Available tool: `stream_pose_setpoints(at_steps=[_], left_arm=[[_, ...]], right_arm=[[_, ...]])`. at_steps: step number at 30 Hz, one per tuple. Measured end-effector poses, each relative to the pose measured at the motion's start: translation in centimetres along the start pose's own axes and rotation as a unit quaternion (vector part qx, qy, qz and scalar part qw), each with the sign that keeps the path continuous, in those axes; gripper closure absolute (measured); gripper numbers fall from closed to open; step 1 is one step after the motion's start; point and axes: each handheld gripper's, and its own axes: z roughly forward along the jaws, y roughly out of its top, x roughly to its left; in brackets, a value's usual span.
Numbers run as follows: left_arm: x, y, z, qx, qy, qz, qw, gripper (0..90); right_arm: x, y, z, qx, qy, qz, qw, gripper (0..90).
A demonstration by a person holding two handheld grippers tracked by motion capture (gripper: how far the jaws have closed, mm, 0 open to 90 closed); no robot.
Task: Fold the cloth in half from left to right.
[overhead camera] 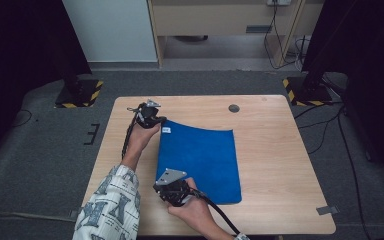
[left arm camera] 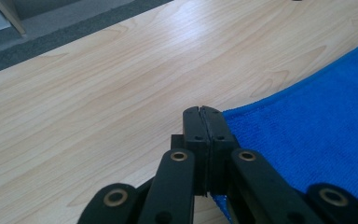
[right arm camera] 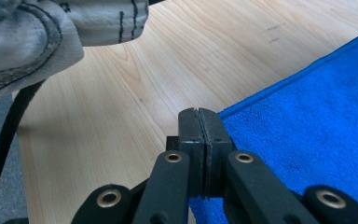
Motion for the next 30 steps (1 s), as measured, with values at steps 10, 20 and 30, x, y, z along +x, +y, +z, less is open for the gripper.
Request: stream_pose_setpoints(at_steps=[10, 20, 30], left_arm=[[1.1, -0.4, -0.8, 0.009, 0.005, -0.001, 0.9999, 89.8], [1.7, -0.6, -2.4, 0.013, 0.010, 0.003, 0.9999, 89.7], [-0.7, 1.1, -1.7, 0.004, -0.002, 0.002, 1.0000, 89.6]], right_arm=[[1.1, 1.2, 0.5, -0.019, -0.005, -0.004, 0.9998, 89.3], [1.9, 2.1, 1.2, -0.031, 0.006, 0.002, 0.9995, 89.3], [0.8, 1.1, -1.2, -0.038, -0.007, 0.009, 0.9992, 89.3]])
